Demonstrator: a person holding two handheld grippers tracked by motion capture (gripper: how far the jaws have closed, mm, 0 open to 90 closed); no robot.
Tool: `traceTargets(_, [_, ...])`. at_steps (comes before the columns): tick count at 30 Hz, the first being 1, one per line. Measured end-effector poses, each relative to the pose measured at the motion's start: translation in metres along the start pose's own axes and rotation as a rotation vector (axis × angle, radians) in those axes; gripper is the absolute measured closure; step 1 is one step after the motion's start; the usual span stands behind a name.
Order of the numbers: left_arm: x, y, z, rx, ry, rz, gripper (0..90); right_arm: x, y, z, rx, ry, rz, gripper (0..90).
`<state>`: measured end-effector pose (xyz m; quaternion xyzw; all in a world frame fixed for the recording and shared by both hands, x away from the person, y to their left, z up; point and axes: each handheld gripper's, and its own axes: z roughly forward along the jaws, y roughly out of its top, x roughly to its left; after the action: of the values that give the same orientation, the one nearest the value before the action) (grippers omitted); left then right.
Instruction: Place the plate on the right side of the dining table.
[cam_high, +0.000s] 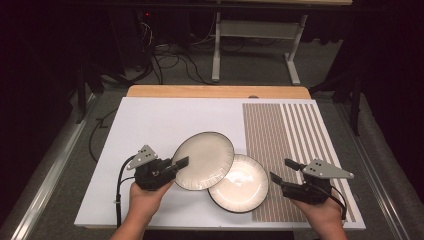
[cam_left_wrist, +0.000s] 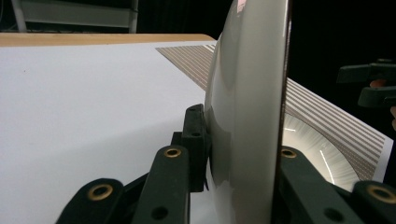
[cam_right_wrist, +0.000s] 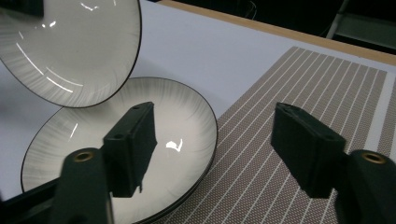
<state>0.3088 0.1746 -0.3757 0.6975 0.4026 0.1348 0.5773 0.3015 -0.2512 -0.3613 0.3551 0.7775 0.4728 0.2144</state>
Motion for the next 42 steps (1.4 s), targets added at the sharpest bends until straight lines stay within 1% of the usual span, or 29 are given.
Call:
traceTargets(3, [0.0,0.0,0.0,0.001,-0.006,0.014,76.2,-0.004,-0.001,-0.002,-0.027,-0.003,0.019,23.6])
traceTargets(4, [0.0,0.0,-0.001,0.001,-0.007,0.017,76.1,-0.004,-0.001,-0.002,-0.037,-0.011,0.029,17.6])
traceTargets(5, [0.0,0.0,-0.001,0.003,-0.008,0.024,76.1,-0.004,-0.001,-0.002,-0.037,-0.011,0.029,17.6])
traceTargets(8, [0.001,0.001,-0.003,0.011,-0.011,0.037,76.0,-0.004,-0.002,-0.003,-0.044,-0.014,0.029,12.9])
traceTargets(10, [0.001,0.001,-0.003,0.015,-0.016,0.045,75.9,-0.003,-0.003,-0.003,-0.046,-0.013,0.036,6.8])
traceTargets(12, [0.001,0.002,-0.003,0.017,-0.017,0.048,75.8,-0.002,-0.003,-0.001,-0.042,-0.023,0.037,0.9])
traceTargets(16, [0.001,0.002,-0.003,0.02,-0.013,0.058,75.7,-0.001,-0.004,0.0,-0.055,-0.038,0.027,0.5])
traceTargets(21, [0.001,0.002,-0.003,0.023,-0.013,0.075,75.4,-0.002,-0.004,0.001,-0.067,-0.055,0.031,0.5])
traceTargets(26, [0.0,0.002,-0.003,0.03,-0.021,0.088,75.2,0.0,-0.005,0.002,-0.07,-0.051,0.015,0.6])
traceTargets(31, [-0.002,0.002,-0.002,0.032,-0.022,0.092,75.3,0.005,0.0,0.002,-0.081,-0.034,0.006,1.6])
traceTargets(32, [-0.002,0.002,-0.002,0.031,-0.021,0.093,75.2,0.009,0.003,0.003,-0.1,-0.021,0.0,2.8])
traceTargets(33, [-0.002,0.002,-0.002,0.031,-0.021,0.094,75.2,0.009,0.003,0.003,-0.1,-0.021,0.0,2.8])
traceTargets(36, [-0.002,0.002,-0.001,0.031,-0.022,0.097,75.2,0.015,0.008,0.006,-0.106,-0.009,-0.003,2.8])
traceTargets(41, [-0.002,0.002,-0.001,0.029,-0.023,0.101,75.1,0.021,0.015,0.015,-0.096,0.01,-0.013,2.9])
traceTargets(42, [-0.002,0.002,-0.001,0.031,-0.023,0.101,75.1,0.023,0.018,0.018,-0.093,0.02,-0.012,2.9])
